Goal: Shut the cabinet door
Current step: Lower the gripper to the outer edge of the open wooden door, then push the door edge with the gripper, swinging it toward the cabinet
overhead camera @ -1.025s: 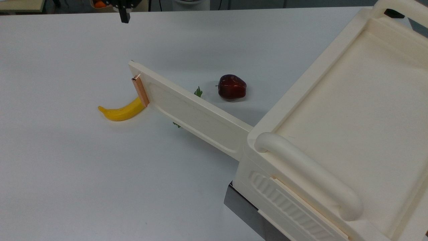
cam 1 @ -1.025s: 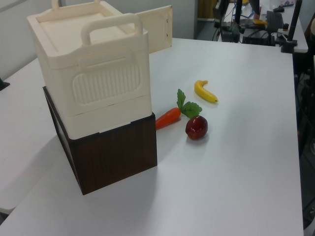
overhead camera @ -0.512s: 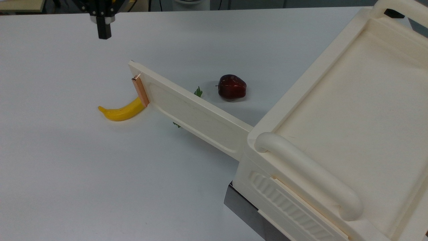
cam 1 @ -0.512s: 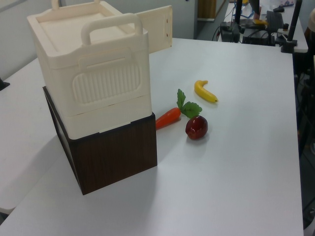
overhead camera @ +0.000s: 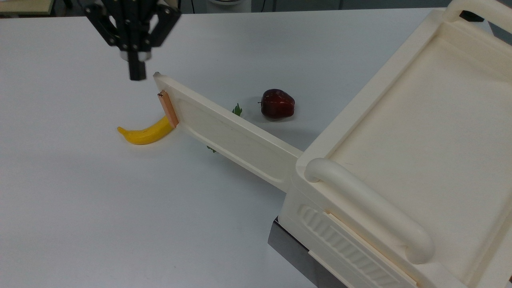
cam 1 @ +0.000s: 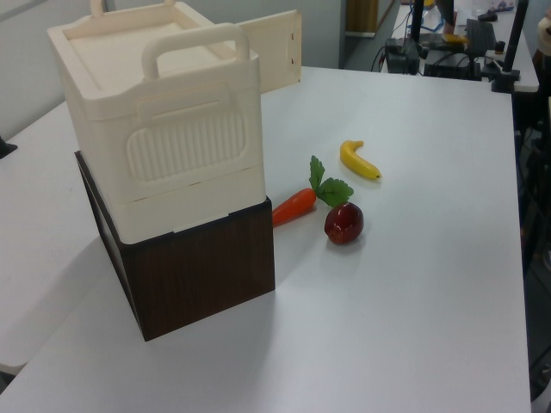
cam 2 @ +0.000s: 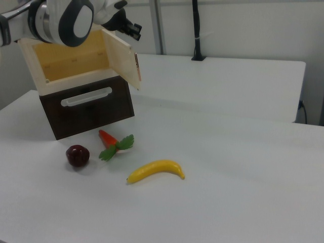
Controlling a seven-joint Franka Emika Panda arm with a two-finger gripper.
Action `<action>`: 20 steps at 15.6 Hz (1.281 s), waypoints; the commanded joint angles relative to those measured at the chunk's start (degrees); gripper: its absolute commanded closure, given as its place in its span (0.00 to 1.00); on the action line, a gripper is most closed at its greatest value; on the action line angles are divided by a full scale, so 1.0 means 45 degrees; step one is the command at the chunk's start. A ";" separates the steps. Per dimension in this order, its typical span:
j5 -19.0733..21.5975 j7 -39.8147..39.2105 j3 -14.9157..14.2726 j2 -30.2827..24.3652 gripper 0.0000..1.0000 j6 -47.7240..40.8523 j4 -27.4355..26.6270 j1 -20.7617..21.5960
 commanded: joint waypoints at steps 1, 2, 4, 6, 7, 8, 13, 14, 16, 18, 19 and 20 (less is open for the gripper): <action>0.0144 0.0355 -0.0090 0.0486 1.00 0.0436 0.0217 0.0717; 0.0183 0.0355 -0.0071 0.0486 1.00 0.0397 0.0198 0.0756; 0.0223 0.0666 -0.0070 0.0427 1.00 0.0280 0.0198 0.0796; 0.0223 0.0901 0.0065 0.0291 1.00 0.0047 0.0159 0.0796; 0.0242 0.0902 0.0202 0.0271 1.00 -0.0400 0.0178 0.0796; 0.0242 0.0902 0.0261 0.0251 1.00 -0.0888 0.0198 0.0796; 0.0729 0.0902 0.0847 -0.0158 1.00 -0.2627 0.0217 0.0796; 0.0924 0.0902 0.1022 -0.0314 1.00 -0.2960 0.0217 0.0796; 0.1198 0.0902 0.1412 -0.0587 1.00 -0.3508 0.0217 0.0815; 0.1471 0.0941 0.2016 -0.0763 1.00 -0.3860 0.0217 0.0815; 0.1685 0.0961 0.2348 -0.0784 1.00 -0.3977 0.0217 0.0815; 0.1823 0.0961 0.2680 -0.0803 1.00 -0.3998 0.0237 0.0815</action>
